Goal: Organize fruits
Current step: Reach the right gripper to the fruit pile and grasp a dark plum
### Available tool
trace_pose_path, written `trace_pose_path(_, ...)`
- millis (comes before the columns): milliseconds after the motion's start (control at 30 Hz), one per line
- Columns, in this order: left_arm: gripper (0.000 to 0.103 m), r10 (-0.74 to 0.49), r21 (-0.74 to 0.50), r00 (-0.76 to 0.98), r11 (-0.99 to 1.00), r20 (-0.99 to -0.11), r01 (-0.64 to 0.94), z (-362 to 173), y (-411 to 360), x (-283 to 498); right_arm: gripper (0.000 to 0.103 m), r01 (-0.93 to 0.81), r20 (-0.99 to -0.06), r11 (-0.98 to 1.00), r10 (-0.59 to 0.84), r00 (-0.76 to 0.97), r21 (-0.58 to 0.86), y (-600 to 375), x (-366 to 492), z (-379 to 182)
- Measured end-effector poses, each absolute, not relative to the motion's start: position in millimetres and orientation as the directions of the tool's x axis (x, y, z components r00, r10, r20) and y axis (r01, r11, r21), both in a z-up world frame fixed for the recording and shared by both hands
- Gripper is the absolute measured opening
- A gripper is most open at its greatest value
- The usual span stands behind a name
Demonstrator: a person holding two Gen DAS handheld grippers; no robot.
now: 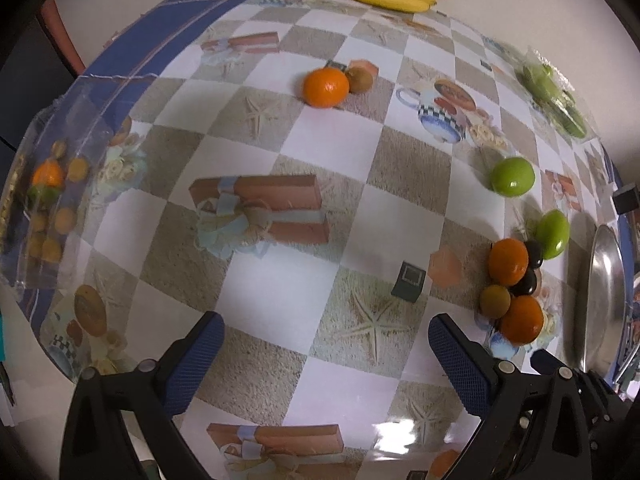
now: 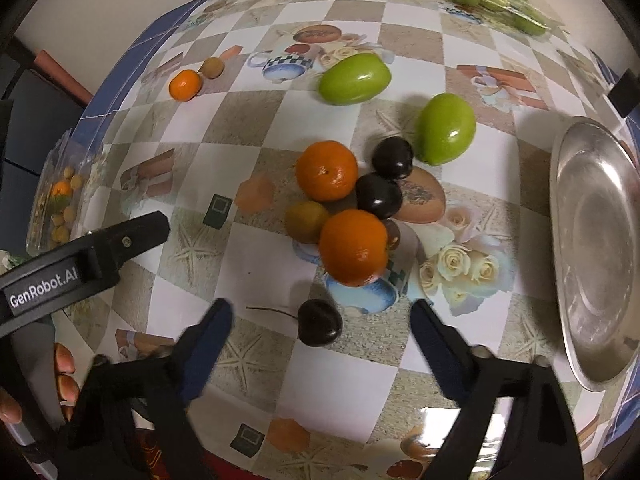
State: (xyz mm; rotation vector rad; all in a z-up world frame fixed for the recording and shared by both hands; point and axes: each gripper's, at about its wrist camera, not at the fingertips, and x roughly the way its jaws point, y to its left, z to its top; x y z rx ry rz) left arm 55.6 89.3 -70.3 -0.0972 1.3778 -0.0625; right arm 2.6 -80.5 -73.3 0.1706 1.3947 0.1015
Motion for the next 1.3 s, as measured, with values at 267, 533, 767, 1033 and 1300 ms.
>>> trace_pose_path(267,0.103,-0.115,-0.119,0.161,0.993,-0.980,-0.012,-78,88,53,0.063,0.024,-0.970,0.981,0.184,0.157,0.190,-81,3,-79)
trace_pose_path(533,0.102,-0.125,-0.129,0.154,0.991,-0.980,-0.019,-81,84,52,0.047,0.029,-0.972,0.980,0.190,0.136,0.196,-77,5,-86)
trace_pose_path(767,0.099,-0.121,-0.126,0.150,0.992,-0.981,-0.027,-81,83,52,0.038,0.039,-0.972,0.978,0.198,0.129,0.205,-77,6,-92)
trace_pose_path(1033,0.098,-0.116,-0.123,0.150,0.992,-0.982,-0.037,-78,82,46,0.025,0.048,-0.968,0.974,0.214,0.133,0.221,-86,6,-90)
trace_pose_path(1300,0.095,-0.126,-0.135,0.173,0.990,-0.977,-0.040,-58,79,42,0.025,0.051,-0.950,0.967,0.234,0.206,0.249,-98,-3,-69)
